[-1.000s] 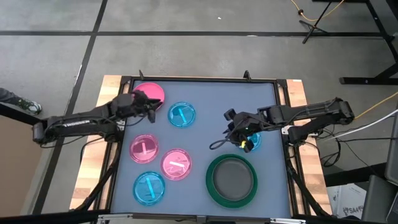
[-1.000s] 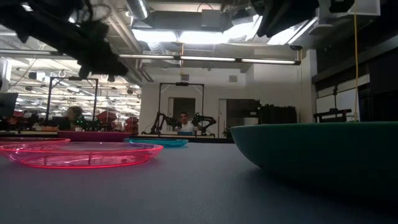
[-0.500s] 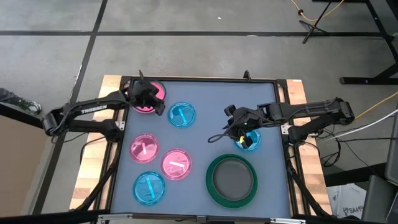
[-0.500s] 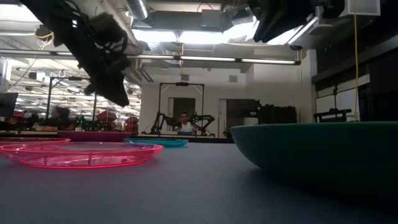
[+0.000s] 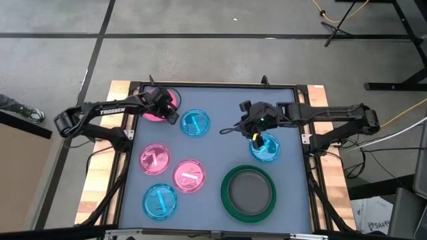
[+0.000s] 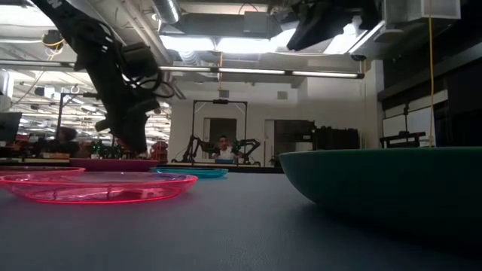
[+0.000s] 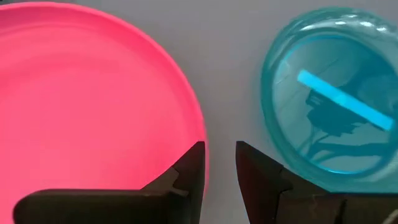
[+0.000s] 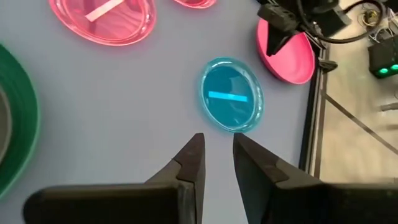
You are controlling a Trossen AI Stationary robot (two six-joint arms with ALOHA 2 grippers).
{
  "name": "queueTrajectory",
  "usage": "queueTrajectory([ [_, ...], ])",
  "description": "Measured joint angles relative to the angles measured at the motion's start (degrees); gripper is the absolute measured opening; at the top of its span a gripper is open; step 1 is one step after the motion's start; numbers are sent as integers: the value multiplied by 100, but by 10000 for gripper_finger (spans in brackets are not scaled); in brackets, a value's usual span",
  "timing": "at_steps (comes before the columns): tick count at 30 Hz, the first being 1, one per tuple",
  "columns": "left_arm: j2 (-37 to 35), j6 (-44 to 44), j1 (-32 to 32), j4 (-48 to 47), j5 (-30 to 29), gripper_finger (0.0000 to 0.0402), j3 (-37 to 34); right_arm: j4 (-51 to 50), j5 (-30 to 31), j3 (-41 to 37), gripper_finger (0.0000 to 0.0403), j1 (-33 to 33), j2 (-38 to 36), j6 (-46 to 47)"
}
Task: Stack plastic plates
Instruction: Stack the pink plate on top of the black plate
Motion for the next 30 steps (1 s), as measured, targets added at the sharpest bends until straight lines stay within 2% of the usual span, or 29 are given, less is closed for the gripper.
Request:
queueTrajectory([
  [23, 874, 4, -4, 23, -138, 84, 5, 14, -215, 0, 74, -44, 2, -9],
  [30, 935, 1, -7, 24, -196, 82, 15, 11, -215, 0, 74, -44, 4, -9],
])
